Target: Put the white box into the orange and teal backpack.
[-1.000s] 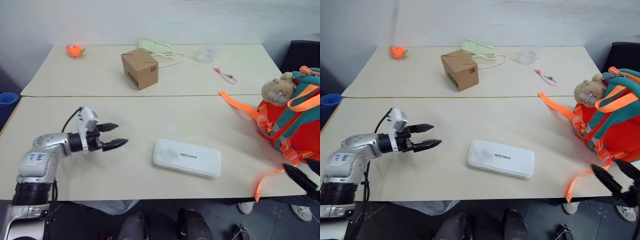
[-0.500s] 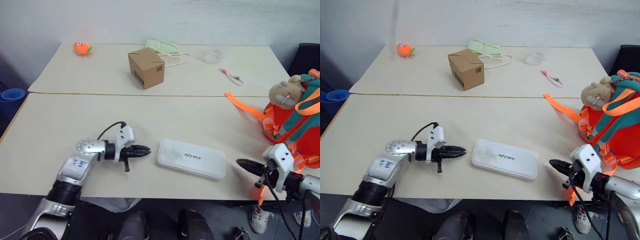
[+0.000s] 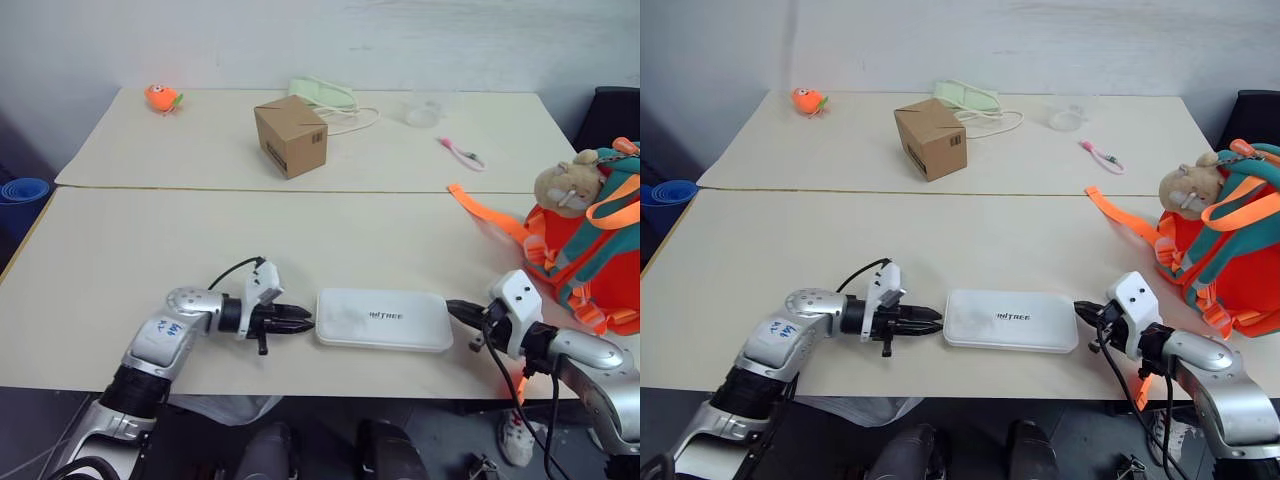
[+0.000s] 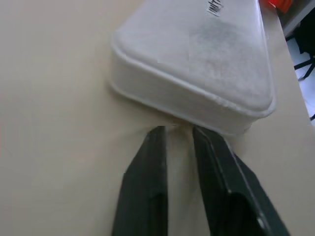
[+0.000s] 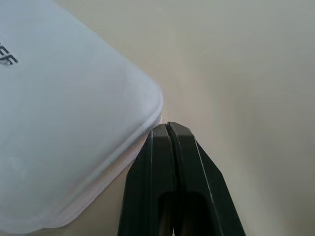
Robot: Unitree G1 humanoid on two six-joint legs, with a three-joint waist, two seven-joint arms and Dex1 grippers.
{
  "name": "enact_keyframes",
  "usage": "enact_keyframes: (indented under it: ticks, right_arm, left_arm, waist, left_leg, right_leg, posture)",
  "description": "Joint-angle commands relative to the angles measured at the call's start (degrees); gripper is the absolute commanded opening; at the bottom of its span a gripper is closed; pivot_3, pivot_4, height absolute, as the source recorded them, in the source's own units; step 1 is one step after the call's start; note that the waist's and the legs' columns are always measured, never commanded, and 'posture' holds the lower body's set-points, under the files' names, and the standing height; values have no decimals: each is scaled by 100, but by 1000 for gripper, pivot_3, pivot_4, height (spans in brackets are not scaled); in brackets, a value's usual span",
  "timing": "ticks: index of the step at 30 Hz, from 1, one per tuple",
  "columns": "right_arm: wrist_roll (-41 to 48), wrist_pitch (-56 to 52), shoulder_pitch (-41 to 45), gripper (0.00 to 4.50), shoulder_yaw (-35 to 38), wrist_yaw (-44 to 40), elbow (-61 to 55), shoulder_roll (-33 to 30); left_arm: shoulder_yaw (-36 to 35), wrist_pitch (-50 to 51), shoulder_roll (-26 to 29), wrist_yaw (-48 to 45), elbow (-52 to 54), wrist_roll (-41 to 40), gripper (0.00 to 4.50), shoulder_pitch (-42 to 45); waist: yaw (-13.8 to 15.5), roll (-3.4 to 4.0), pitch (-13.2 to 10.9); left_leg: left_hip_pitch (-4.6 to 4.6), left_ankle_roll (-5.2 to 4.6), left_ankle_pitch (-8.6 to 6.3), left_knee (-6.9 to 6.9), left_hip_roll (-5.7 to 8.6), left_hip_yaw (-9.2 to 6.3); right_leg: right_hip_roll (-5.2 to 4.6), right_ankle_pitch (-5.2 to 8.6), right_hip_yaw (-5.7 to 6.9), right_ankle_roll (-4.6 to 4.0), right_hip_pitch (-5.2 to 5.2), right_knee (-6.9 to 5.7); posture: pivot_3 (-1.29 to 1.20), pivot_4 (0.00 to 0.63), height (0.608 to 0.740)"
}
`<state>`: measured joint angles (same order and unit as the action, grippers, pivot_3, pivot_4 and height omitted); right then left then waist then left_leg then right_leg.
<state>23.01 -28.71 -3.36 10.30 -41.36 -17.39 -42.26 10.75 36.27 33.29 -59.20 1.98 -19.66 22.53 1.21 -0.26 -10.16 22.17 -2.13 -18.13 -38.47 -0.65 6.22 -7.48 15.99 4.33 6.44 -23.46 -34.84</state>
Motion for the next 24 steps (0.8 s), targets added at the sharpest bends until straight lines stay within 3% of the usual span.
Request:
enact_keyframes:
  ticks: [1,9,12,15,22,24]
  right_arm:
    - [-6,24,-101,0,280,5,-162,-95]
    - [-14,85,-220,0,288,-213,-248,-175]
    - [-14,154,-198,0,190,-291,-293,-119]
    - [-35,104,-77,0,-169,-193,-497,111]
    - [-140,48,-65,0,-365,24,-660,323]
    - [-188,26,-169,0,-243,186,-715,334]
  left_arm:
    - [-399,1281,428,-93,-177,-467,2127,96]
    - [-961,4093,203,141,-649,-1795,4477,819]
    - [-739,4498,-31,505,-745,-1711,4477,948]
    - [-522,4737,-615,897,-862,-1652,4477,1079]
    - [-696,4732,-1505,1331,-1571,-1571,4477,1358]
    - [-834,4676,-1538,1382,-1633,-1570,4053,1416]
  waist:
    - [-16,0,0]
    - [-88,0,0]
    - [-65,0,0]
    - [-8,-1,2]
    - [53,1,10]
    - [51,3,12]
  left_leg:
    - [0,1,0,-3,-1,-1]
    - [1,8,5,-4,-3,-6]
    - [2,7,5,-11,-1,-7]
    - [1,5,4,-26,0,-7]
    - [0,-6,-3,-50,19,-28]
    - [-2,-11,-4,-51,31,-42]
  right_leg:
    - [0,0,0,-1,0,-3]
    - [30,4,4,-6,-1,-22]
    - [32,4,3,-6,4,-25]
    - [30,4,3,-5,10,-19]
    - [-1,4,10,-5,31,-17]
    - [-10,4,11,-5,44,-12]
  posture:
    - [0,150,740]
    - [0,150,740]
    - [0,150,740]
    - [0,150,740]
    - [0,150,740]
    - [0,150,740]
